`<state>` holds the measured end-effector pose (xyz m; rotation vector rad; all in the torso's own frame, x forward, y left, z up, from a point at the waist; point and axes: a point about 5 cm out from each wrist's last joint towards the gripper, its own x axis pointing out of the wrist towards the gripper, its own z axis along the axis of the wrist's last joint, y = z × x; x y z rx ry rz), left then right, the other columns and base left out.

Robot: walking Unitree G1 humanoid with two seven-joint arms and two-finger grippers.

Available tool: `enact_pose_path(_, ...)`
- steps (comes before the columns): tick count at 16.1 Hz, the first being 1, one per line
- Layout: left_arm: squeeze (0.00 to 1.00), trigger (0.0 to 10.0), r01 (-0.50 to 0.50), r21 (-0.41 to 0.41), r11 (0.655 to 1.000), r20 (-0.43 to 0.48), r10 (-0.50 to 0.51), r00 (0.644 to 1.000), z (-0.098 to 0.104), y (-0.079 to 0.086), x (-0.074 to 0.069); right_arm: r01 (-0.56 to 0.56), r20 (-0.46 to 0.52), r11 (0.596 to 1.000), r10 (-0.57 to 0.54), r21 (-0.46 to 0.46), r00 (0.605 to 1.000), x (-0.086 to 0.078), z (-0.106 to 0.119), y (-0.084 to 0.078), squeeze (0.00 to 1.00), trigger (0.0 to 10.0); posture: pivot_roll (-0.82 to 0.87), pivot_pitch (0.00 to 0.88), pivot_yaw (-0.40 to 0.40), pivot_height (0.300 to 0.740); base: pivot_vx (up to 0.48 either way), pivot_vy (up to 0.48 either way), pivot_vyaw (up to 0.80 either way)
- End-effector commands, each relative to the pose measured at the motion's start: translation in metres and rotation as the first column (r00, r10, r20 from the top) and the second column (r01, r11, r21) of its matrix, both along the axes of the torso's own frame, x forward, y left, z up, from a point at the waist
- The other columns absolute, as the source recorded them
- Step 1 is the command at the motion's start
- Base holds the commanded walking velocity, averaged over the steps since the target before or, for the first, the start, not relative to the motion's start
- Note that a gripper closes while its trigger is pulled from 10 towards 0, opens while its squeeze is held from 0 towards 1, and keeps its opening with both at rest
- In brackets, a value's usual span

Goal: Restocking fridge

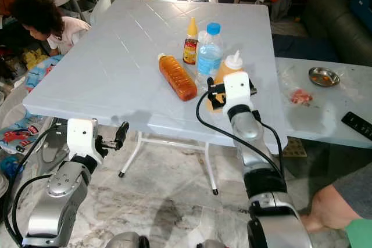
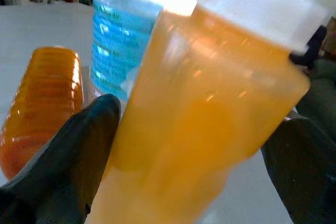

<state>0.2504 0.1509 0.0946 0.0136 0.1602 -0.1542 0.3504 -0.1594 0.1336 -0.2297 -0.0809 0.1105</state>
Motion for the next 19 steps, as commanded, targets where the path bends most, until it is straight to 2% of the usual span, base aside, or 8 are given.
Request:
enact_pose_path(1, 0.00, 10.0, -0.002, 0.010, 1.000, 0.006, 0.002, 1.000, 0.003, 0.000, 0.002, -0.007, 0.032, 1.000, 0.007, -0.003, 0.999, 0.003, 0.006, 0.005, 0.00, 10.0, 0.03, 0.031, 0.021, 0.740, 0.000, 0.000, 0.00)
enact_pose_path(2, 0.00, 10.0, -0.004, 0.010, 1.000, 0.006, 0.004, 1.000, 0.003, 0.000, 0.002, -0.011, 0.043, 1.000, 0.011, -0.004, 0.999, 0.004, 0.007, 0.006, 0.00, 10.0, 0.03, 0.032, 0.020, 0.740, 0.000, 0.000, 0.00)
enact_pose_path(3, 0.00, 10.0, -0.005, 0.009, 1.000, 0.006, 0.005, 1.000, 0.002, 0.000, 0.002, -0.014, 0.046, 1.000, 0.014, -0.003, 0.999, 0.004, 0.007, 0.007, 0.00, 8.6, 0.03, 0.031, 0.019, 0.740, 0.000, 0.000, 0.00)
enact_pose_path(4, 0.00, 10.0, -0.008, 0.007, 1.000, 0.005, 0.008, 1.000, 0.002, -0.001, 0.002, -0.018, 0.054, 1.000, 0.018, -0.003, 0.998, 0.003, 0.007, 0.009, 0.00, 2.9, 0.03, 0.031, 0.018, 0.740, 0.000, 0.000, 0.00)
enact_pose_path(7, 0.00, 10.0, -0.008, 0.004, 1.000, 0.005, 0.008, 1.000, 0.002, -0.001, 0.002, -0.023, 0.061, 1.000, 0.024, -0.002, 0.998, 0.002, 0.005, 0.010, 0.00, 0.0, 0.03, 0.029, 0.017, 0.740, 0.000, 0.000, 0.00)
enact_pose_path(17, 0.00, 10.0, -0.004, 0.000, 1.000, 0.010, 0.004, 1.000, 0.001, -0.003, 0.005, -0.037, 0.066, 0.999, 0.036, 0.011, 0.997, -0.005, 0.001, 0.012, 0.00, 0.6, 0.02, 0.013, 0.008, 0.740, 0.000, 0.000, 0.00)
enact_pose_path(18, 0.00, 10.0, -0.008, -0.002, 1.000, 0.012, 0.008, 1.000, 0.002, -0.003, 0.005, -0.047, 0.067, 0.999, 0.045, 0.022, 0.997, -0.012, 0.000, 0.015, 0.00, 4.7, 0.02, 0.011, 0.007, 0.740, 0.000, 0.000, 0.00)
enact_pose_path(19, 0.00, 10.0, -0.010, -0.003, 1.000, 0.012, 0.010, 1.000, 0.001, -0.002, 0.005, -0.053, 0.067, 0.998, 0.051, 0.032, 0.996, -0.016, 0.000, 0.017, 0.00, 10.0, 0.02, 0.010, 0.007, 0.740, 0.000, 0.000, 0.00)
